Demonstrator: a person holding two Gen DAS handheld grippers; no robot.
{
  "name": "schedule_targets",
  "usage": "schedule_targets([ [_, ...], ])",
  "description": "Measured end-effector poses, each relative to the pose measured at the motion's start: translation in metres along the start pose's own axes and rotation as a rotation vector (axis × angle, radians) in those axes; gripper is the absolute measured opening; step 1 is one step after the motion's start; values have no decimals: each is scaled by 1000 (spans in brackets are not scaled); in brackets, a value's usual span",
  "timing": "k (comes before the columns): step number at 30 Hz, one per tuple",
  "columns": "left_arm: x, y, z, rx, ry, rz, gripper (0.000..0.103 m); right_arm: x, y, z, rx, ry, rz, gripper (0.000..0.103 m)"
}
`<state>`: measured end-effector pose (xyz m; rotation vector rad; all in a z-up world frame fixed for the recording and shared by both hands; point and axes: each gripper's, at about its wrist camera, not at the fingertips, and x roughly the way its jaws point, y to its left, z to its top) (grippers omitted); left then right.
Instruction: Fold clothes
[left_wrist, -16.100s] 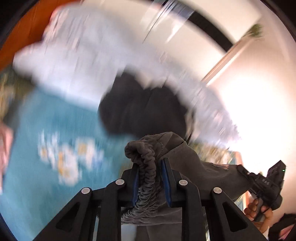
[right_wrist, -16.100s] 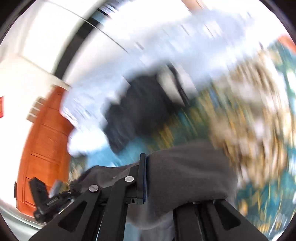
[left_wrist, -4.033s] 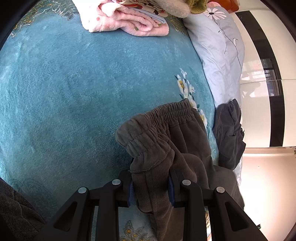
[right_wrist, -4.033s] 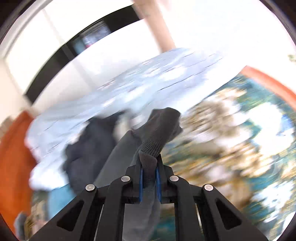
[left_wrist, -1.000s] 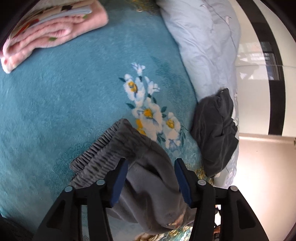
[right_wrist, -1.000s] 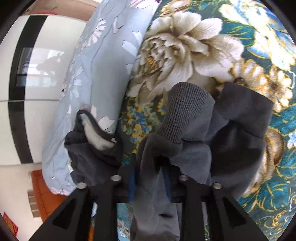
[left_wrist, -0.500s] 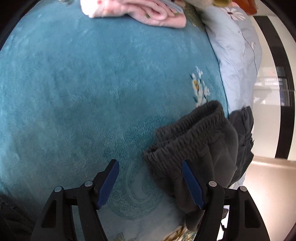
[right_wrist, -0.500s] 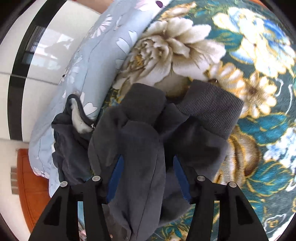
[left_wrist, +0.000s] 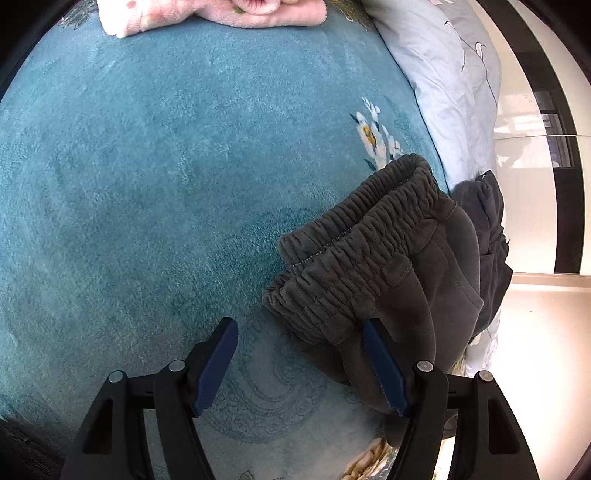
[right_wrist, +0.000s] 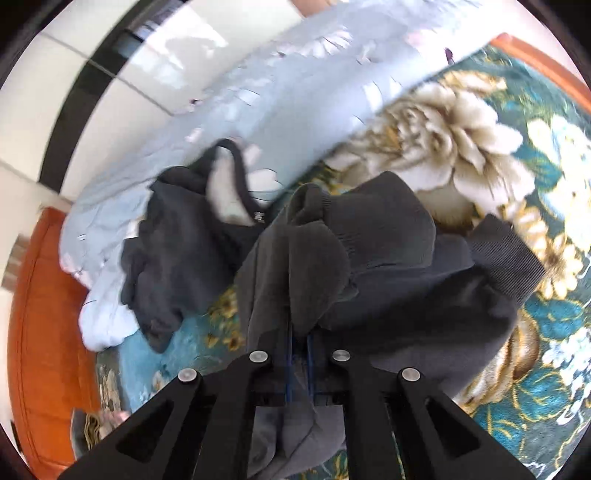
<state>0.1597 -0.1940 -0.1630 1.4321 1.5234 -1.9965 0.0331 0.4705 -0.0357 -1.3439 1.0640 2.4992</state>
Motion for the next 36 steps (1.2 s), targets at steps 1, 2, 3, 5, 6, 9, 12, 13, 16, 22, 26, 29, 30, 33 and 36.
schedule_targets([
  [1, 1, -1, 1, 4, -1, 2, 74, -16, -5, -1, 1, -52, -4, 5],
  [2, 2, -2, 1, 7, -1, 2, 74, -32, -11, -2, 6, -110, -12, 5],
  [3, 4, -2, 1, 8, 0, 1, 74, -37, -22, -4, 25, -128, -37, 5],
  [5, 6, -4, 2, 5, 2, -3, 74, -32, -51, -9, 88, -95, -99, 5],
  [6, 7, -5, 3, 4, 2, -1, 74, -22, -68, -12, 133, -42, -132, 5],
  [9, 10, -9, 4, 7, -9, 14, 75, -5, -106, -26, 271, 28, -150, 8],
  [12, 13, -12, 5, -2, -22, 29, 75, -7, -122, -39, 348, 13, -182, 29],
  [13, 15, -12, 5, -6, -26, 33, 75, -8, -124, -41, 355, 20, -198, 36],
  [16, 22, -14, 9, -23, -40, 29, 75, -7, -130, -42, 358, 3, -168, 54],
  [22, 25, -13, 13, -107, -68, -43, 75, 24, -148, -38, 445, -24, -76, 59],
  [26, 27, -11, 16, -180, -89, -80, 68, 41, -136, -30, 464, -29, -90, 58],
  [29, 25, -13, 17, -179, -109, -77, 50, 41, -125, -22, 455, -8, -76, 27],
  [30, 22, -16, 18, -164, -116, -79, 47, 39, -120, -20, 444, -2, -71, 13],
  [33, 4, -31, 25, -116, -132, -144, 37, 21, -96, -10, 387, -7, -23, 9],
  [36, -27, -50, 35, -69, -155, -241, 36, -10, -71, -1, 307, -56, 115, 8],
])
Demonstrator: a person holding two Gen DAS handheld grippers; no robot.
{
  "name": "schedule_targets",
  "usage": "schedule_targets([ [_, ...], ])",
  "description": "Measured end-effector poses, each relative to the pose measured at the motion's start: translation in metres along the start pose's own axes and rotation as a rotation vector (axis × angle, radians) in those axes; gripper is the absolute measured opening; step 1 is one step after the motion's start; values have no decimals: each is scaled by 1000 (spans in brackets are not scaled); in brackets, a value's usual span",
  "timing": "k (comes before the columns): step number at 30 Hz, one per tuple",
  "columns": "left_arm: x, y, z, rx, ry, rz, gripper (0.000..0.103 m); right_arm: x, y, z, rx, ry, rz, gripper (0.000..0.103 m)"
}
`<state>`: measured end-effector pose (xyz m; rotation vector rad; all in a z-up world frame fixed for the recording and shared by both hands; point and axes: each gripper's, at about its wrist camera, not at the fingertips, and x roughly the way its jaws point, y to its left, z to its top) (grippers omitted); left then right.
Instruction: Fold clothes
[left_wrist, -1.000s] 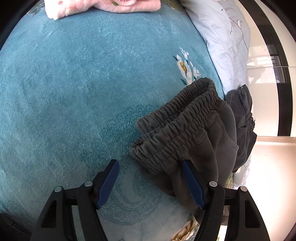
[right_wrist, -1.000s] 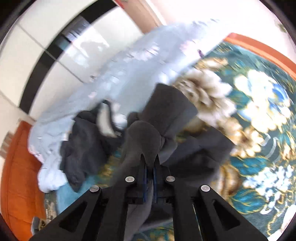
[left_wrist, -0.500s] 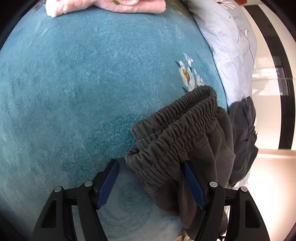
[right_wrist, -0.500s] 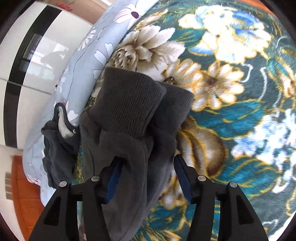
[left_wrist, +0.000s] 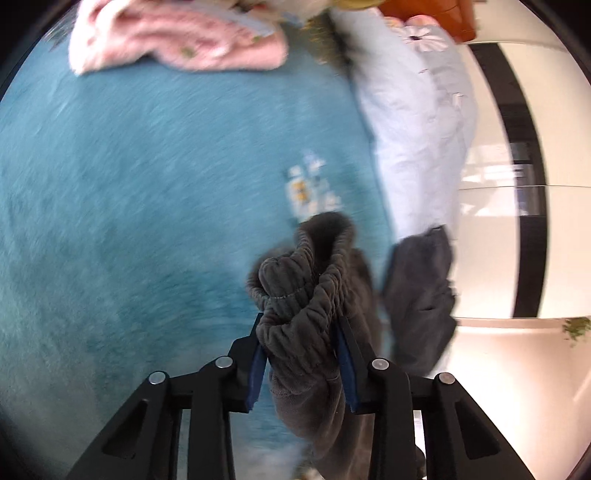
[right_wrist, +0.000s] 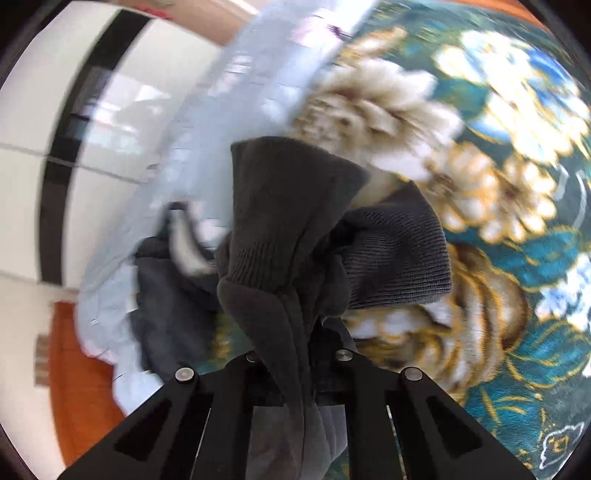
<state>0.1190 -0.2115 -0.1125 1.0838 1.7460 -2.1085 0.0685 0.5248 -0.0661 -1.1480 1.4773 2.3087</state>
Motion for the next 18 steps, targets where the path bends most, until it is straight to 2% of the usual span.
schedule_targets([
  [3, -39, -23, 12, 78, -40, -88, 36, -38, 23, -5, -69, -30, 140, 7],
  [5, -59, -16, 17, 104, -65, -97, 36, -62, 15, -15, -96, -58, 189, 7],
  [7, -56, 5, 21, 104, -59, -45, 36, -59, -18, -26, -52, -38, 149, 8],
  [9, -38, 34, 18, 79, -17, 60, 36, -28, -62, -37, 43, 51, 28, 8],
  [11, -19, 62, 12, 50, 29, 170, 36, -8, -99, -52, 172, 87, -68, 8],
  [12, -15, 73, 10, 17, 39, 182, 36, -4, -113, -58, 234, 85, -53, 8],
  [14, -17, 88, 12, -68, 40, 137, 36, -8, -122, -63, 273, 72, -33, 8],
  [15, -21, 86, 15, -73, 29, 101, 36, -10, -119, -62, 258, 80, -41, 8],
  [18, -25, 76, 19, -2, -5, 119, 34, -18, -93, -55, 161, 72, -41, 8],
])
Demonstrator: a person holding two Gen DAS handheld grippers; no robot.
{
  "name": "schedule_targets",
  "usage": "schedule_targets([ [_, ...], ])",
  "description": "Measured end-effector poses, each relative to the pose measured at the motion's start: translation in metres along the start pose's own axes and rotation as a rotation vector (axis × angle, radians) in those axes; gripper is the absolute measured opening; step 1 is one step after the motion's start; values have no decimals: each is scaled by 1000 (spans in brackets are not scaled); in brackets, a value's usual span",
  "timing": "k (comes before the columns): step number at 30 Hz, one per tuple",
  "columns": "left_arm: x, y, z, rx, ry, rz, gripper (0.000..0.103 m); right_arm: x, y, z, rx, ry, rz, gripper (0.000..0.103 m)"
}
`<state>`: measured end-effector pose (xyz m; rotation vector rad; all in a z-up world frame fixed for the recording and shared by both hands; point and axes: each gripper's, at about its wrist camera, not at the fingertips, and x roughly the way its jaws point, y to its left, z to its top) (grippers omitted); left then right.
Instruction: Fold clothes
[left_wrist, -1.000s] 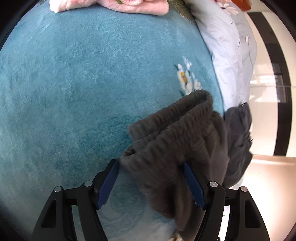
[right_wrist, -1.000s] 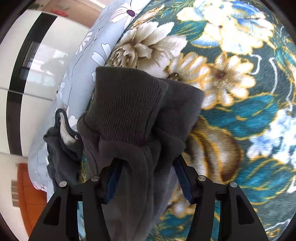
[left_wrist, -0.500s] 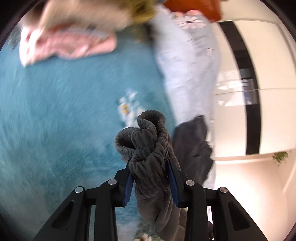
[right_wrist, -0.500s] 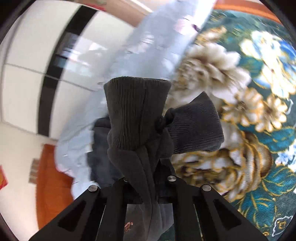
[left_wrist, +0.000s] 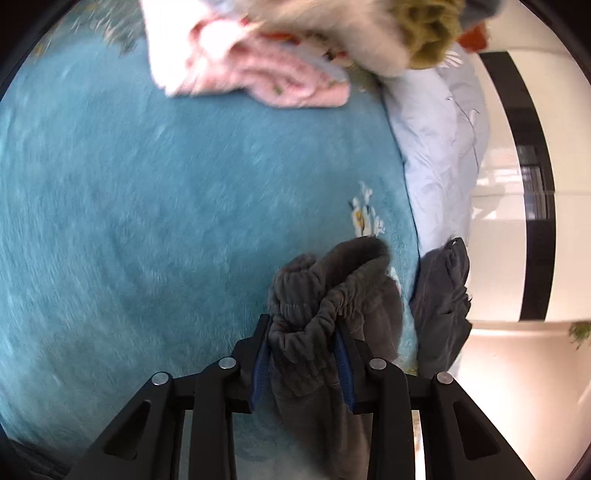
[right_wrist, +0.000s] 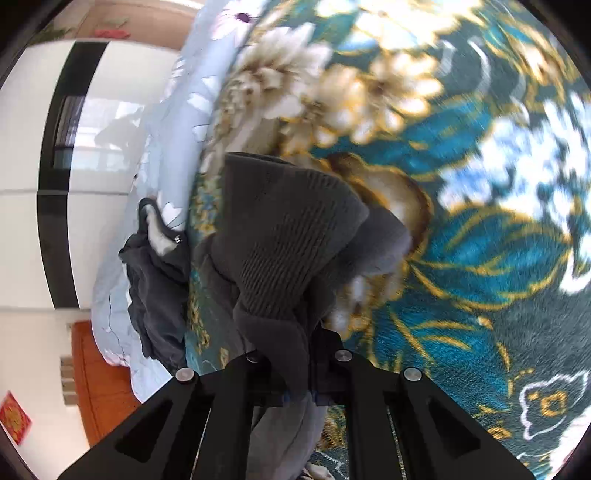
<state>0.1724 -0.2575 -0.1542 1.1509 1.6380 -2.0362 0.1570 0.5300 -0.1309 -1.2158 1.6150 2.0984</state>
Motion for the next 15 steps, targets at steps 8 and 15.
schedule_targets([
  [8, 5, 17, -1, -99, 34, -12, 35, -8, 55, -27, -185, -62, -123, 8],
  [15, 0, 15, -4, -83, 38, -2, 37, -13, 184, -125, -867, -156, -302, 9],
])
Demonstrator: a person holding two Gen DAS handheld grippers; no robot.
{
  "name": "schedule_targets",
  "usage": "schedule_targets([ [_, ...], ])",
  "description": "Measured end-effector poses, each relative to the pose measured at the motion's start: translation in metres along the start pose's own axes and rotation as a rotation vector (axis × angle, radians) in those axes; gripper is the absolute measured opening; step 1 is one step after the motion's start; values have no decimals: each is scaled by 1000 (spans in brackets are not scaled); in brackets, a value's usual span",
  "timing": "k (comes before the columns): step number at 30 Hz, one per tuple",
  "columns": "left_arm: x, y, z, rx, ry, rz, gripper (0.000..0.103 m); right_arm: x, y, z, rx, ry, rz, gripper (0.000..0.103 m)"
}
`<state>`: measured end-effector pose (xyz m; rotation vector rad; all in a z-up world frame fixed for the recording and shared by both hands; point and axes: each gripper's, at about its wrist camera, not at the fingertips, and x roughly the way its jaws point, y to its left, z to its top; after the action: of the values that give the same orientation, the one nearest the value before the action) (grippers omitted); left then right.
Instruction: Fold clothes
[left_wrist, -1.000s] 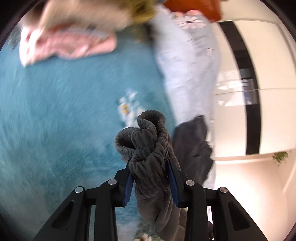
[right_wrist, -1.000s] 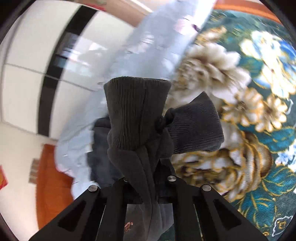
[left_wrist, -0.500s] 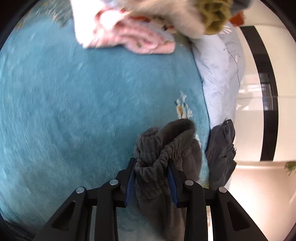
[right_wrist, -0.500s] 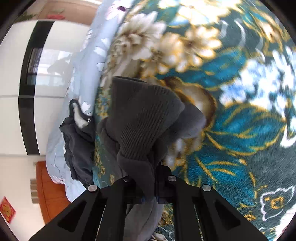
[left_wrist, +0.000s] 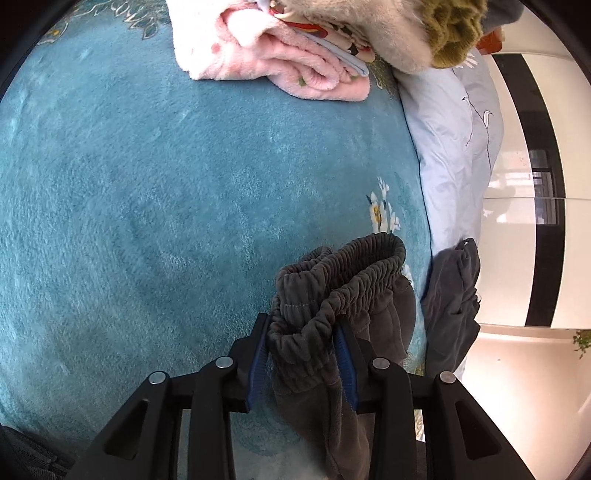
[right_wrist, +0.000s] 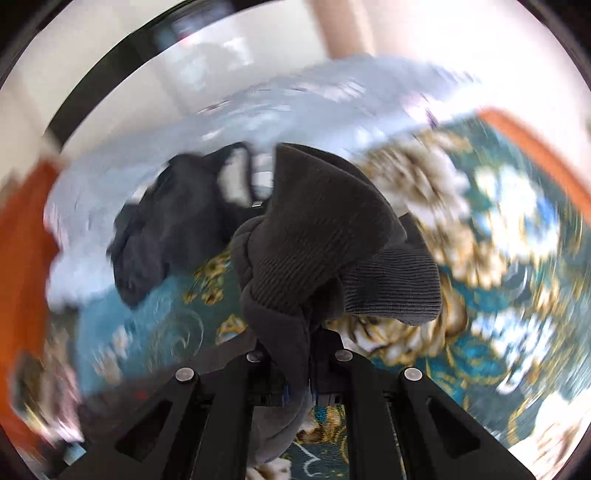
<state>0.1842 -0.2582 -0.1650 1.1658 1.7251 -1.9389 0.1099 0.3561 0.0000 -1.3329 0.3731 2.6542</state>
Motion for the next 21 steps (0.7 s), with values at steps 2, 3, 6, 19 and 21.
schedule_targets([
  [2, -1, 2, 0, -16, 6, -16, 37, -1, 54, -11, -194, 8, -24, 9],
  [3, -2, 3, 0, -20, 9, -22, 38, 1, 74, -21, -258, 15, -17, 9],
  [6, -5, 7, 0, -39, 12, -38, 38, 7, 128, -52, -412, 36, 5, 9],
  [19, -18, 16, -2, -91, 24, -119, 42, 45, 233, -156, -830, 107, -125, 18],
  [21, -16, 16, -2, -92, 29, -122, 43, 39, 230, -157, -845, 125, -109, 27],
])
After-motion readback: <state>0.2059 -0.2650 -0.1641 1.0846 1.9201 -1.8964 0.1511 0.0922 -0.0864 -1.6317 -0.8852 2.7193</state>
